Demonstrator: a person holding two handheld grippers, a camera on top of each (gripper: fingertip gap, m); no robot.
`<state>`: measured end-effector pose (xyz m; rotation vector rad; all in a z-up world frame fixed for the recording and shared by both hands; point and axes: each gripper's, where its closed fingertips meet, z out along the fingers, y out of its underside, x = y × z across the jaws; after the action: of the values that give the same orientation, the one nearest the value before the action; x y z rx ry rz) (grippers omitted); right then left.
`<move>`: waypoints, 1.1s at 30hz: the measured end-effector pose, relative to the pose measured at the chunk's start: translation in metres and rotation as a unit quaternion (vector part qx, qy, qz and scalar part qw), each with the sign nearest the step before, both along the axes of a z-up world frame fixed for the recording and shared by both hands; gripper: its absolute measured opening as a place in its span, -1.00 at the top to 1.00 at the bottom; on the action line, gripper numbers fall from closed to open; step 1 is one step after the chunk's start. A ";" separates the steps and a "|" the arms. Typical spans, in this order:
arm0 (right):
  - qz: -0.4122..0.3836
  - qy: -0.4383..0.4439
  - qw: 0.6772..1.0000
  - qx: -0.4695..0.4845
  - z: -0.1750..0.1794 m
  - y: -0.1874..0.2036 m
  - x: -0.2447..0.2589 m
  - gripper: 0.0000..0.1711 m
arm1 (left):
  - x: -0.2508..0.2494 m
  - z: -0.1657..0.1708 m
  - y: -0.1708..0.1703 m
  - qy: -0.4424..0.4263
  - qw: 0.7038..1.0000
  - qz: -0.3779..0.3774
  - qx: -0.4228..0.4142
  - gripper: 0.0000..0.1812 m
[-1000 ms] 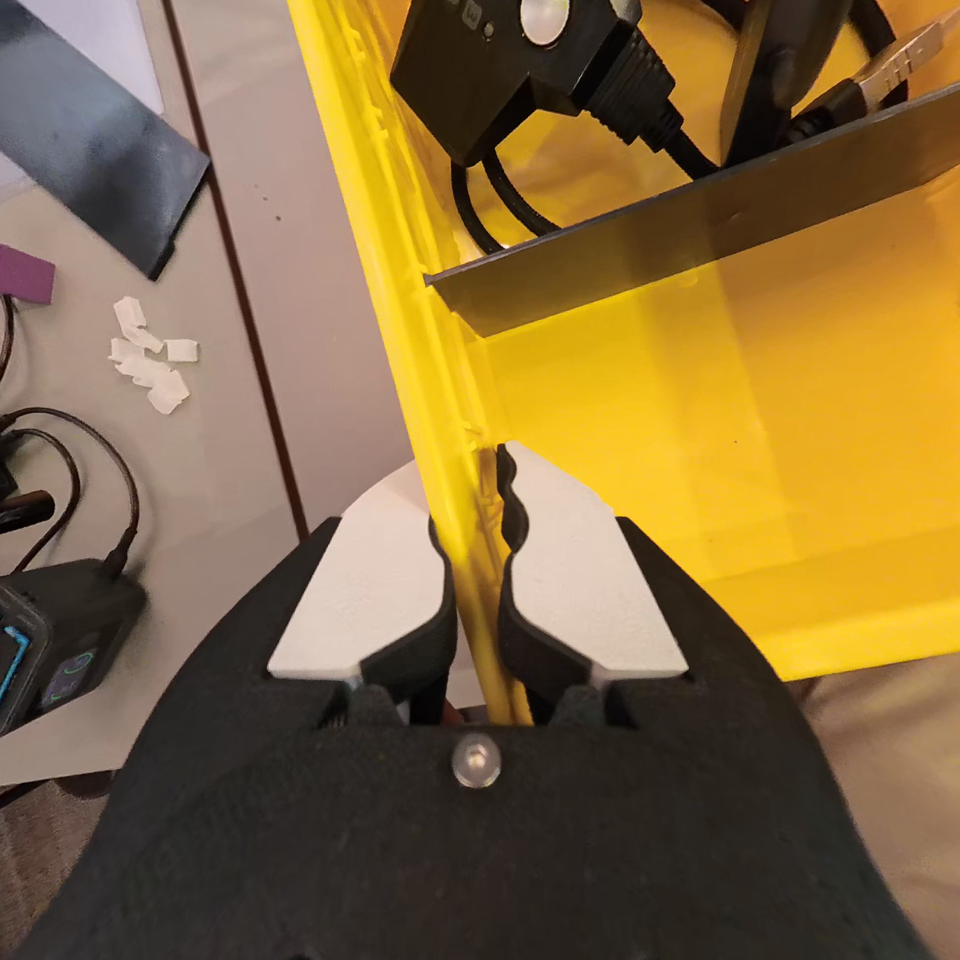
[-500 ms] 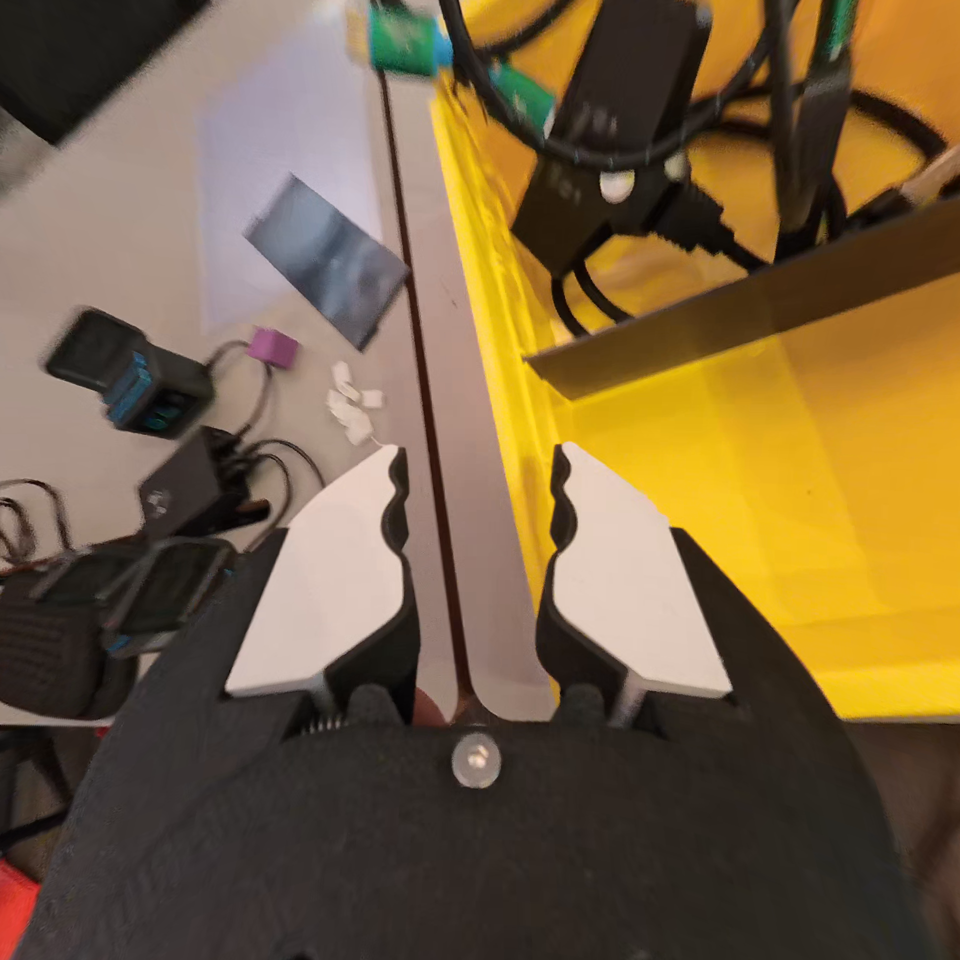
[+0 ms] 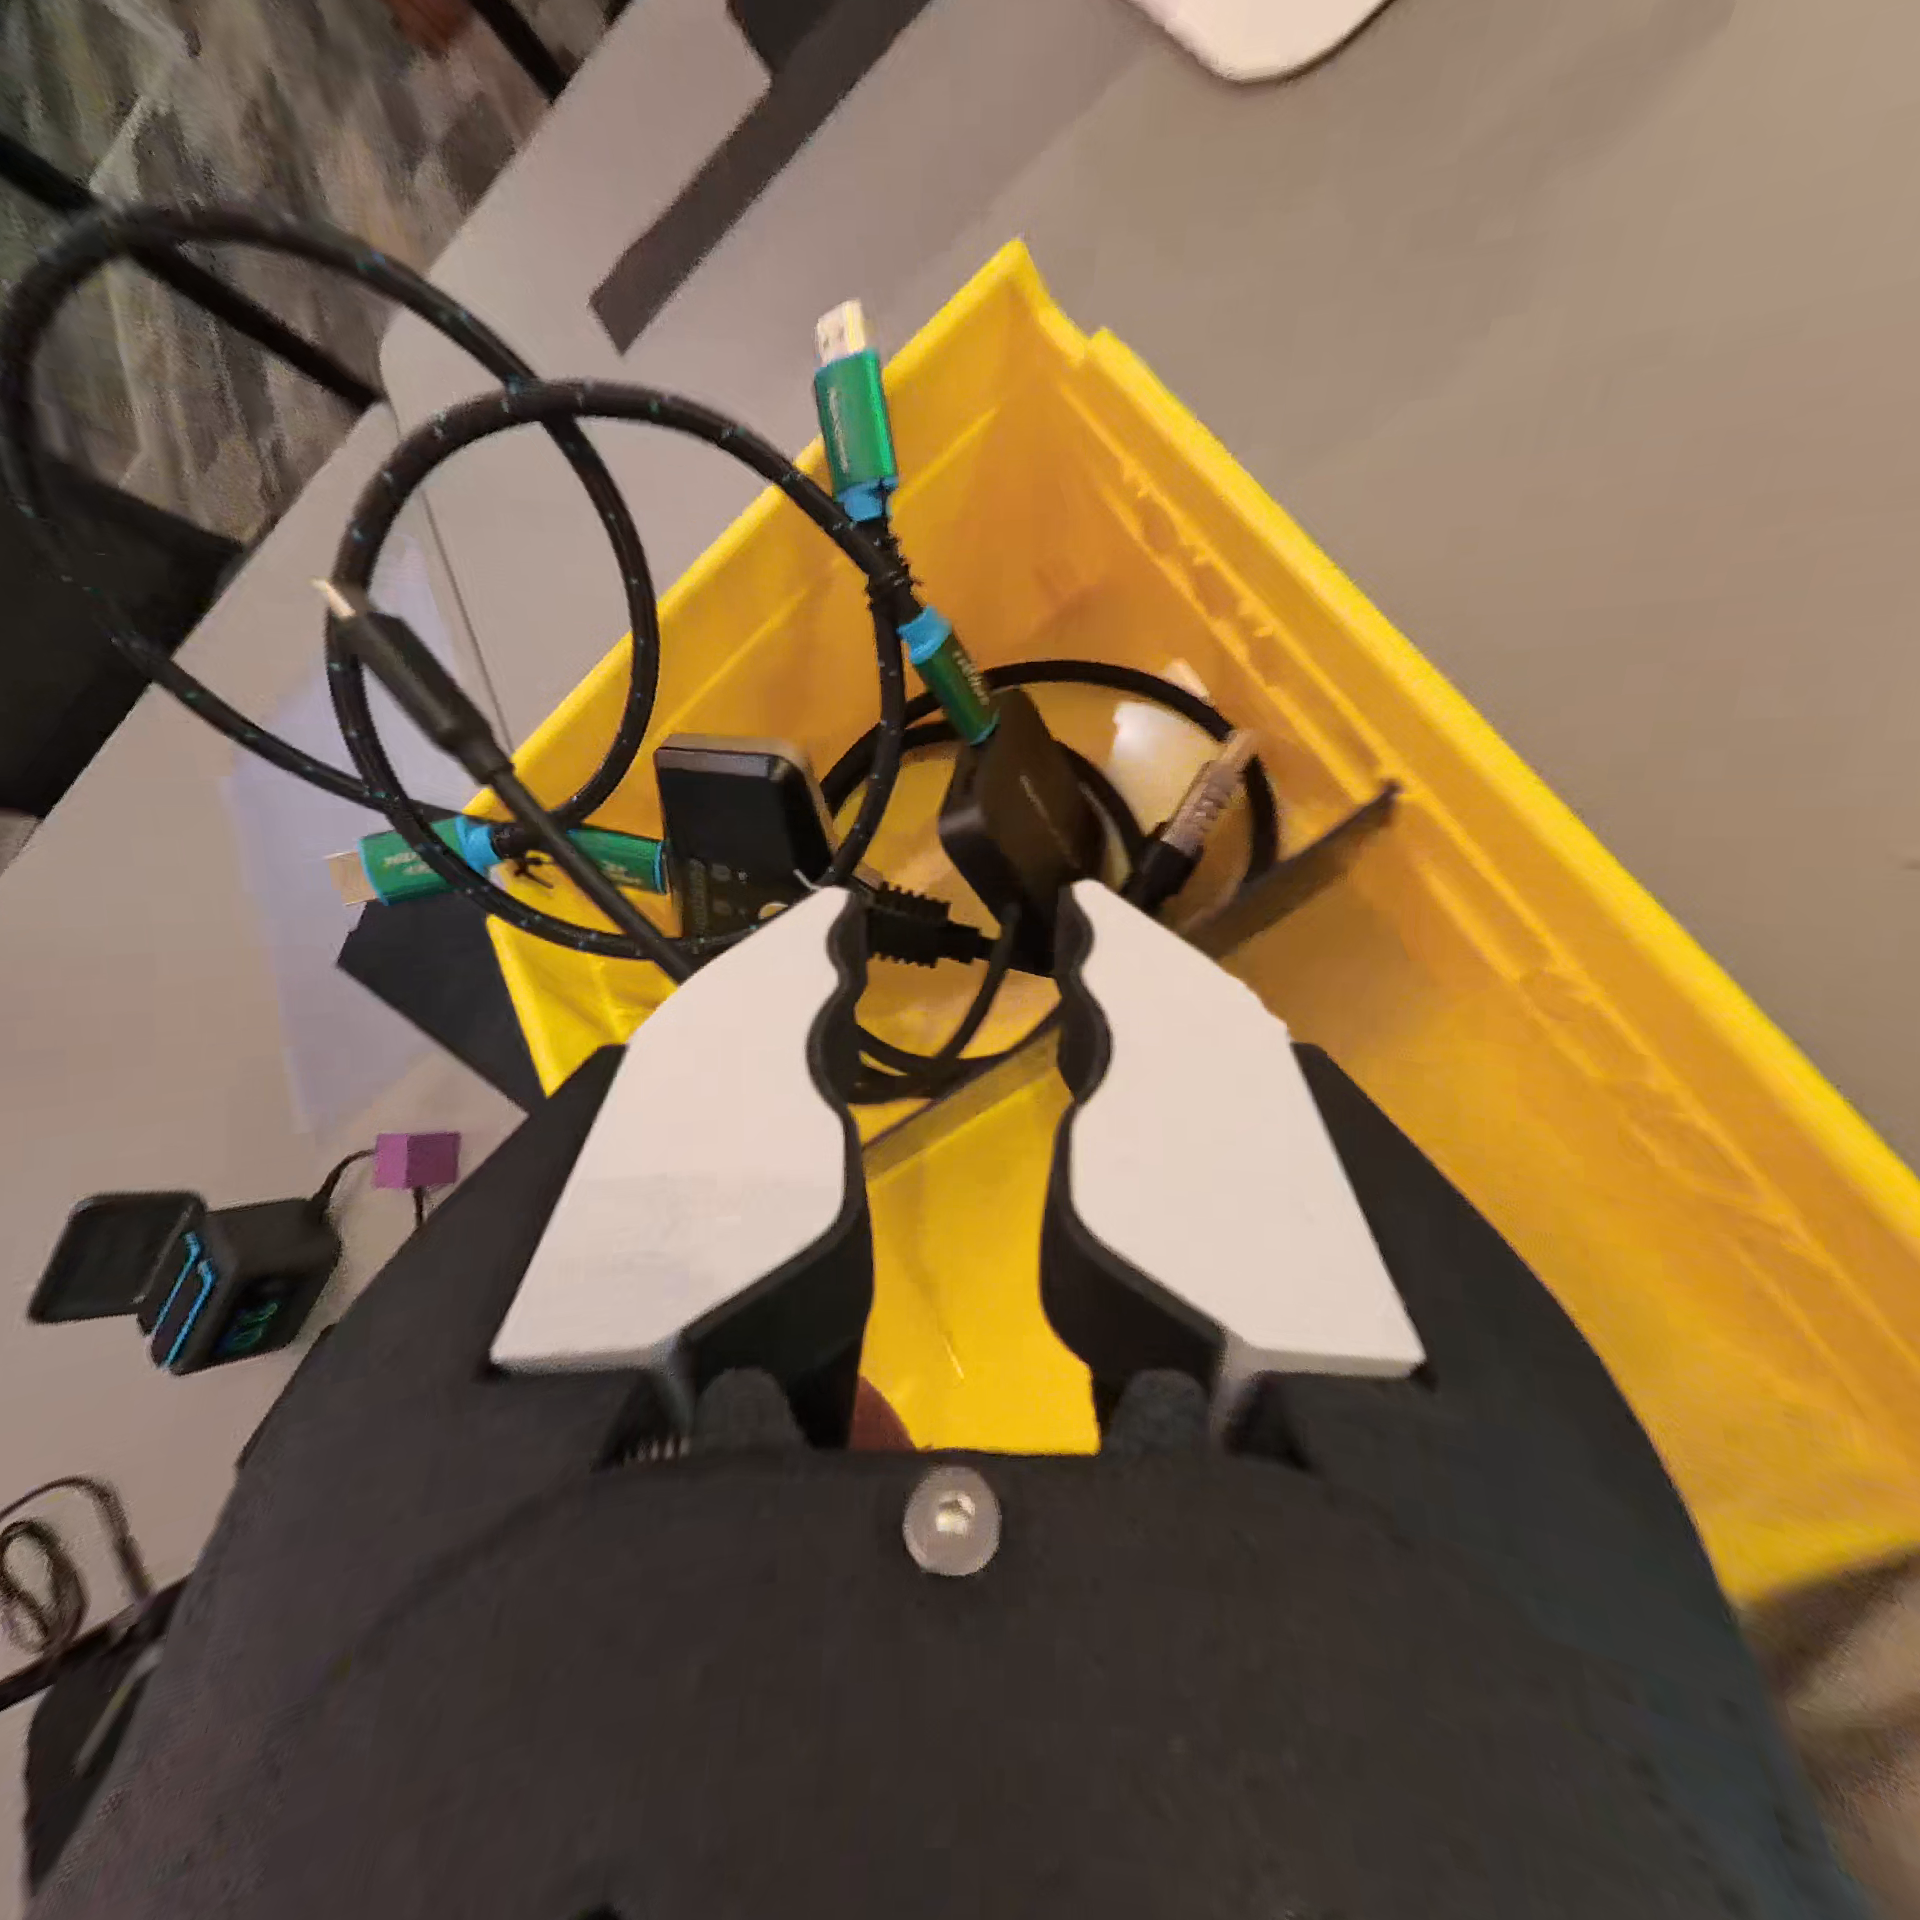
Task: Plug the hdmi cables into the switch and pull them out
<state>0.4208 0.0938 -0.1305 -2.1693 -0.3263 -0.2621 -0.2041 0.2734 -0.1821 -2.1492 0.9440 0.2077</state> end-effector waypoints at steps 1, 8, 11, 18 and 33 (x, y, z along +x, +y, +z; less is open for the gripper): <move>0.017 0.002 1.000 -0.001 -0.001 0.003 -0.014 0.45 | -0.001 -0.008 0.008 0.010 1.000 0.009 -0.011 0.64; 0.104 -0.007 0.994 -0.019 -0.016 0.014 -0.085 0.49 | 0.002 -0.032 0.025 0.042 0.997 0.011 -0.071 0.74; 0.125 -0.006 0.992 -0.032 -0.026 0.018 -0.102 0.49 | 0.006 -0.020 0.029 0.084 0.996 0.002 -0.025 0.74; 0.164 0.000 0.985 -0.047 -0.037 0.022 -0.133 0.49 | 0.000 -0.044 0.032 0.127 0.985 0.037 -0.108 0.54; 0.192 0.045 0.979 -0.046 -0.045 0.022 -0.154 0.51 | 0.009 -0.068 0.053 -0.051 0.969 0.039 -0.240 0.77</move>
<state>0.2664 0.1157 -0.1751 -2.1473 -0.7041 0.0704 -0.1949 0.3266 -0.2499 -2.6133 0.9179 -0.1074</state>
